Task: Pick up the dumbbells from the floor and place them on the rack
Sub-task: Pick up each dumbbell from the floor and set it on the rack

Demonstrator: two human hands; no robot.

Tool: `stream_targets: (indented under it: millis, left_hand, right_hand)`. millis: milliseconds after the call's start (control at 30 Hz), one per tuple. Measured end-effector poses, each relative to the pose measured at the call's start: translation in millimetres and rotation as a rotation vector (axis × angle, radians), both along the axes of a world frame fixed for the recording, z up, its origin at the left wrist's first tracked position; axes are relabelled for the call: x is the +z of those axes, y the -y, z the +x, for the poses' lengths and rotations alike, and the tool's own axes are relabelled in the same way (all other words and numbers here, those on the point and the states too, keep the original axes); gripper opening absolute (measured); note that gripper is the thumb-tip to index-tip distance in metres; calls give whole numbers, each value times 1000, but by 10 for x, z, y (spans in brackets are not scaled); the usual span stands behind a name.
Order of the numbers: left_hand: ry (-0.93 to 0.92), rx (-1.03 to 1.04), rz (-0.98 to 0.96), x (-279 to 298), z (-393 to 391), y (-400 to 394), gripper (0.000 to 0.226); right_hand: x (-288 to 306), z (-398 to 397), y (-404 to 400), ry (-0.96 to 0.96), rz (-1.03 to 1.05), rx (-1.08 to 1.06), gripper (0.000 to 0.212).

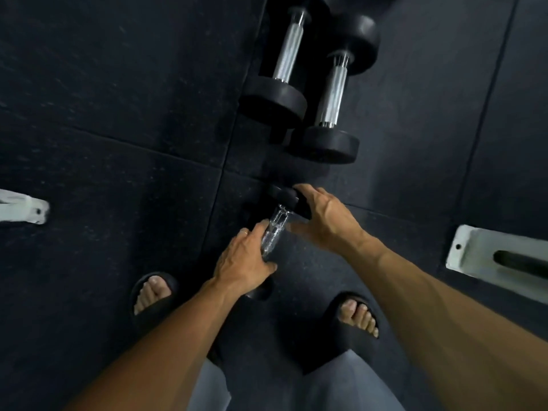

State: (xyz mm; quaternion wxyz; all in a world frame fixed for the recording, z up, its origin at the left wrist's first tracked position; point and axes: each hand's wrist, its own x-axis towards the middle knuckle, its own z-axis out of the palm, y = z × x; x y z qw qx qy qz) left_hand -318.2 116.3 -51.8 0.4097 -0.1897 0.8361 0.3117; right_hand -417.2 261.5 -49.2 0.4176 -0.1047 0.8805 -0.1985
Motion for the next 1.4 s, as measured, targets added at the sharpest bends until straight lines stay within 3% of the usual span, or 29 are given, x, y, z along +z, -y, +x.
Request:
stream_targets:
  millis: [300, 533, 867, 1400]
  left_hand:
    - [17, 33, 52, -121, 1, 0, 90]
    - [33, 78, 83, 296, -40, 39, 88]
    - [-56, 192, 133, 1814, -442, 217, 84]
    - [-321, 337, 109, 5250, -868, 623, 80]
  right_hand:
    - [-276, 60, 11, -65, -135, -142, 54]
    - [136, -67, -25, -57, -171, -127, 55]
    - [1764, -622, 181, -124, -257, -37, 48]
    - [5276, -1404, 797, -270, -382, 273, 36]
